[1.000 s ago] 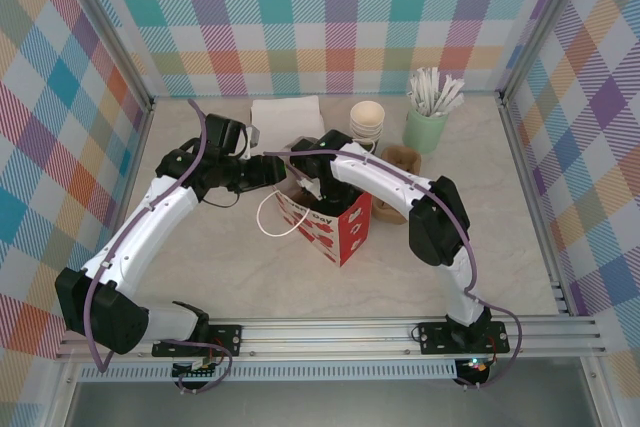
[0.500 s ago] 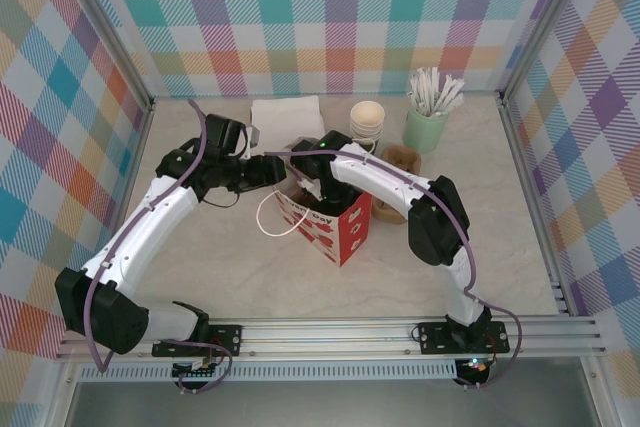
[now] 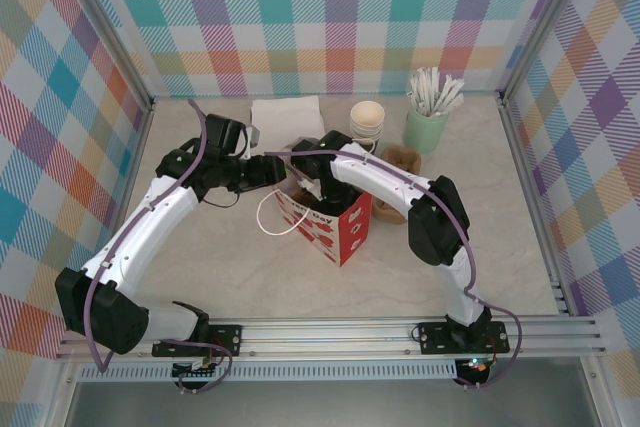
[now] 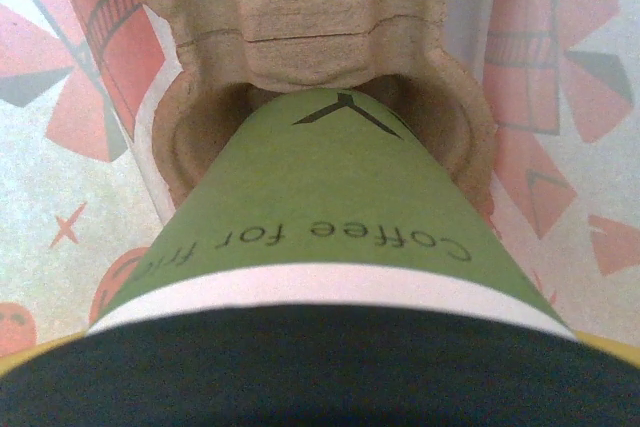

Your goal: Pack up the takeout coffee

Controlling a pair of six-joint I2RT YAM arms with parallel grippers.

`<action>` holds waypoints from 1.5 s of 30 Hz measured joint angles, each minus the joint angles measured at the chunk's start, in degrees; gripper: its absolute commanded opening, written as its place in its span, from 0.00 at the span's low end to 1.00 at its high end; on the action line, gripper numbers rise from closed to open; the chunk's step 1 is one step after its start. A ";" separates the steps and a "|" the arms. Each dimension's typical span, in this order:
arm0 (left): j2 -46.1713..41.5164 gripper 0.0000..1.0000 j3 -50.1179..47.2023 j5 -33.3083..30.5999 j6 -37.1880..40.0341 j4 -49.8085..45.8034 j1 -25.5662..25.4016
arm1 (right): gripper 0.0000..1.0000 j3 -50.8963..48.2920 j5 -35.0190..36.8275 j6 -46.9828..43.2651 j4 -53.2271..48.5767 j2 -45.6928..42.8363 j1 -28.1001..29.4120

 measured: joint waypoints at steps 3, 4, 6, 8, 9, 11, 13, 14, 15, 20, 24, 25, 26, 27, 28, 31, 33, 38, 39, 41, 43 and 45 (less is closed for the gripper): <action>0.00 0.66 0.00 0.00 0.00 0.00 0.00 | 0.78 -0.13 -0.17 0.00 0.17 0.00 -0.20; 0.00 0.66 0.02 0.00 0.00 0.00 0.00 | 0.78 -0.17 -0.20 0.00 0.22 0.00 -0.22; 0.00 0.66 0.00 0.00 0.00 0.00 0.00 | 0.78 -0.28 -0.24 -0.02 0.35 0.00 -0.28; 0.00 0.66 0.00 0.00 0.00 0.00 0.00 | 0.78 -0.28 -0.26 -0.04 0.37 0.00 -0.55; 0.00 0.66 0.00 0.00 0.00 0.00 0.00 | 0.78 -0.28 -0.26 -0.04 0.37 0.02 -0.61; 0.00 0.66 0.00 0.00 0.00 0.00 0.00 | 0.78 -0.28 -0.37 -0.15 0.37 0.02 -0.63; 0.00 0.66 0.00 -0.02 0.00 0.00 0.00 | 0.78 -0.28 -0.39 -0.17 0.37 0.02 -0.63; 0.00 0.66 0.00 0.00 0.00 -0.02 0.00 | 0.78 -0.31 -0.42 -0.17 0.37 0.02 -0.63; 0.00 0.66 0.02 0.00 0.00 -0.02 0.00 | 0.77 -0.35 -0.42 -0.20 0.42 0.02 -0.63; 0.07 0.66 0.02 0.00 0.00 -0.02 0.00 | 0.78 -0.57 -0.57 -0.20 0.59 0.02 -0.70; 0.24 0.66 0.02 0.00 0.00 0.00 0.00 | 0.78 -0.72 -0.66 -0.20 0.66 0.02 -0.70; 0.31 0.66 0.02 0.00 0.00 0.00 0.00 | 0.78 -0.74 -0.68 -0.20 0.66 0.02 -0.70; 0.39 0.66 0.02 0.00 0.00 0.00 0.00 | 0.78 -0.76 -0.70 -0.20 0.68 0.02 -0.70; 0.42 0.66 0.02 0.00 0.00 0.00 0.00 | 0.78 -0.79 -0.74 -0.20 0.70 0.02 -0.70; 0.52 0.66 0.04 0.00 0.00 0.00 0.00 | 0.78 -0.83 -0.81 -0.20 0.72 0.02 -0.74; 0.68 0.66 0.07 0.02 0.00 0.00 0.00 | 0.78 -0.83 -0.94 -0.22 0.74 0.02 -0.92; 0.74 0.66 0.07 0.02 0.00 0.00 0.00 | 0.78 -0.83 -1.05 -0.22 0.74 0.02 -0.94; 0.76 0.66 0.11 0.02 0.00 0.00 0.00 | 0.78 -0.83 -1.07 -0.22 0.74 0.02 -1.01; 0.79 0.66 0.11 0.02 0.00 0.02 0.00 | 0.78 -0.83 -1.05 -0.22 0.74 0.02 -1.01; 0.81 0.66 0.11 0.02 0.00 0.00 0.00 | 0.78 -0.83 -1.07 -0.22 0.74 0.02 -1.01; 0.81 0.66 0.11 0.02 0.00 0.00 0.00 | 0.78 -0.83 -1.07 -0.22 0.72 0.02 -1.01; 0.81 0.66 0.11 0.02 0.00 0.00 0.00 | 0.78 -0.83 -1.07 -0.22 0.72 0.02 -1.01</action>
